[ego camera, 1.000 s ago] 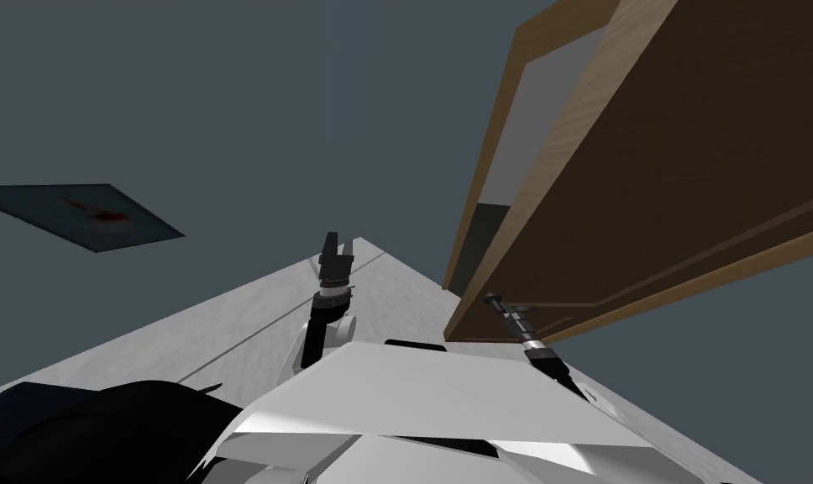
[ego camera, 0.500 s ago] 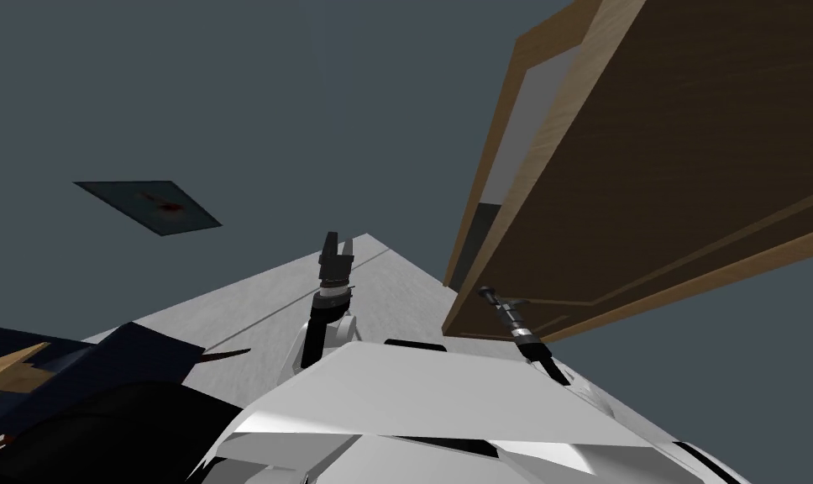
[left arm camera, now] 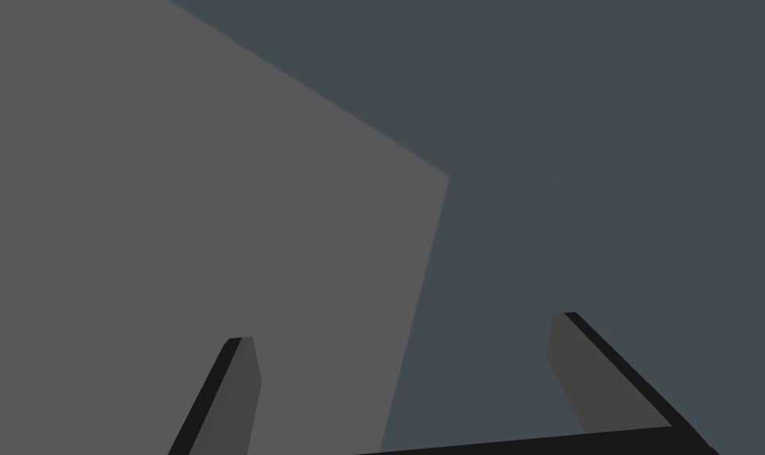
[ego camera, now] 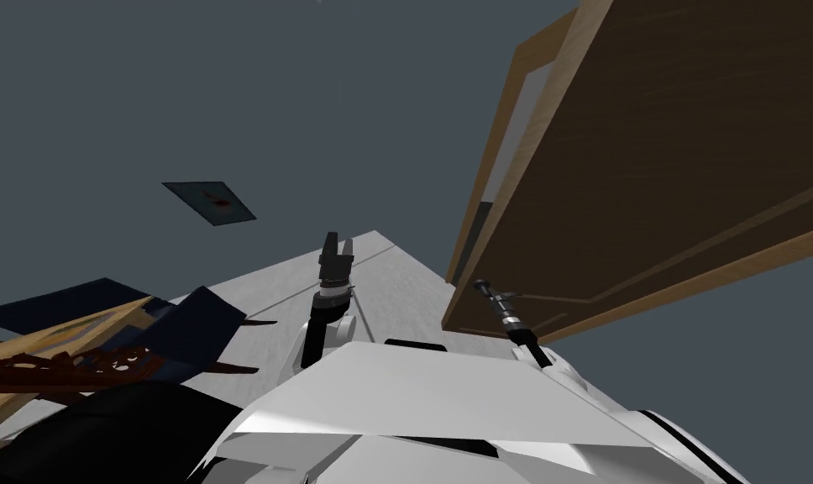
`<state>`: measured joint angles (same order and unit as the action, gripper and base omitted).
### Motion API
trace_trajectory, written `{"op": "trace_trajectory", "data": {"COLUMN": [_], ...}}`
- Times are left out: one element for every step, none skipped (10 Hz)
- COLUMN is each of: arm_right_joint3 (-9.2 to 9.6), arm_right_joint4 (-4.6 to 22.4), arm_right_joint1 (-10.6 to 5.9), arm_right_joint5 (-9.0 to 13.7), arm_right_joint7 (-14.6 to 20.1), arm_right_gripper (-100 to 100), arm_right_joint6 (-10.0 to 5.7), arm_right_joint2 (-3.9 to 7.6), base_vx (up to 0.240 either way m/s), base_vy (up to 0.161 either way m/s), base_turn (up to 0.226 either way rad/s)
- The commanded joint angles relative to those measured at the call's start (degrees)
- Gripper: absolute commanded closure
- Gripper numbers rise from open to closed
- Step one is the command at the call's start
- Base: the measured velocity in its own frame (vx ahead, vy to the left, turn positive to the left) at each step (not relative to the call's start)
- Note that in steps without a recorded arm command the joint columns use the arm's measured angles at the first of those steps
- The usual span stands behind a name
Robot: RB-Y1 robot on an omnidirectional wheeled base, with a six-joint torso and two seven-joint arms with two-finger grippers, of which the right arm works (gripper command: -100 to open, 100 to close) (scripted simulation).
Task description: Pull the door open
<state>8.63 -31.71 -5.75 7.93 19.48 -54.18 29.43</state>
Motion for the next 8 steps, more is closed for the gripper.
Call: {"op": "trace_trajectory", "data": {"arm_right_joint3": [0.41, 0.53, 0.64, 0.74, 0.84, 0.89, 0.8, 1.8], "arm_right_joint4": [0.97, 1.33, 1.65, 1.94, 2.24, 2.41, 1.88, 1.84], "arm_right_joint1": [-1.64, -2.54, -3.34, -4.06, -4.83, -5.24, -4.69, -3.8], "arm_right_joint5": [0.36, 0.62, 0.85, 1.05, 1.27, 1.39, 1.34, 1.06], "arm_right_joint7": [-0.76, -1.14, -1.48, -1.78, -2.11, -2.28, -2.17, -1.11], "arm_right_gripper": [100, 100, 100, 100, 100, 100, 100, 100], "arm_right_joint6": [1.04, 1.7, 2.29, 2.82, 3.38, 3.68, 3.71, 2.45], "arm_right_joint2": [-0.78, -1.09, -1.37, -1.62, -1.89, -2.03, -1.94, -1.12], "base_vx": [-0.217, -0.219, -0.215, -0.212, -0.224, -0.172, -0.063, -0.116], "base_vy": [-0.107, -0.125, -0.119, -0.06, -0.048, -0.066, -0.03, -0.044], "base_turn": [0.136, 0.149, 0.106, 0.094, 0.069, 0.057, 0.021, 0.132]}}
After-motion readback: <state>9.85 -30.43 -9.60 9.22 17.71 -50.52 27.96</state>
